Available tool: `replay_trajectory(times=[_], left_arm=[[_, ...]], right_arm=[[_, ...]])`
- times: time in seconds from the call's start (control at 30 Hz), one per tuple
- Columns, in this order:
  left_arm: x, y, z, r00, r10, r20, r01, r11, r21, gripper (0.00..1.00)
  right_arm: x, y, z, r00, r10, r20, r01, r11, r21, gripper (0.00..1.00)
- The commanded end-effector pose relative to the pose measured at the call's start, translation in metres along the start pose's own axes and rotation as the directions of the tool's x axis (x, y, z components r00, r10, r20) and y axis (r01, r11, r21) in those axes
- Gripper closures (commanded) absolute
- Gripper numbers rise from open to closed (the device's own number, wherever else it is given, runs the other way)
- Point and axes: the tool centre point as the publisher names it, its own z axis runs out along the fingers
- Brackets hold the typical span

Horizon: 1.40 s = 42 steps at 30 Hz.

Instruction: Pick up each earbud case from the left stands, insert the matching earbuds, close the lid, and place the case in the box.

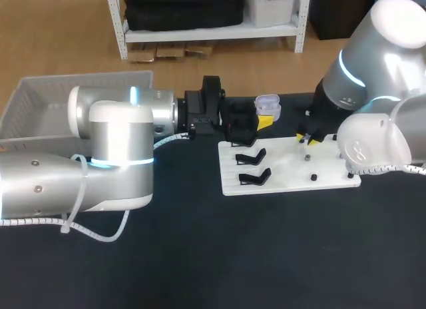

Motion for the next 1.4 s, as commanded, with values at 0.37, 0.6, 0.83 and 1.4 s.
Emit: replay_trajectory(times=[0.37, 0.6, 0.83, 1.4], left_arm=[[0.001, -0.002, 0.000, 1.000, 0.005, 0.008, -0.005, 1.000, -0.010, 1.00], [0.001, -0.002, 0.000, 1.000, 0.005, 0.008, -0.005, 1.000, -0.010, 1.00], [0.001, -0.002, 0.000, 1.000, 0.005, 0.008, -0.005, 1.000, -0.010, 1.00], [0.001, -0.002, 0.000, 1.000, 0.005, 0.008, -0.005, 1.000, -0.010, 1.00]], right_arm=[[0.001, 0.005, -0.002, 1.000, -0.017, -0.001, 0.017, 1.000, 0.010, 1.00], [-0.002, 0.004, -0.030, 1.000, -0.019, 0.010, 0.019, 1.000, 0.018, 1.00], [0.004, 0.003, -0.070, 0.995, -0.040, -0.086, 0.045, 0.998, 0.053, 1.00], [0.057, 0.036, -0.188, 0.937, -0.276, -0.215, 0.283, 0.959, 0.005, 1.00]])
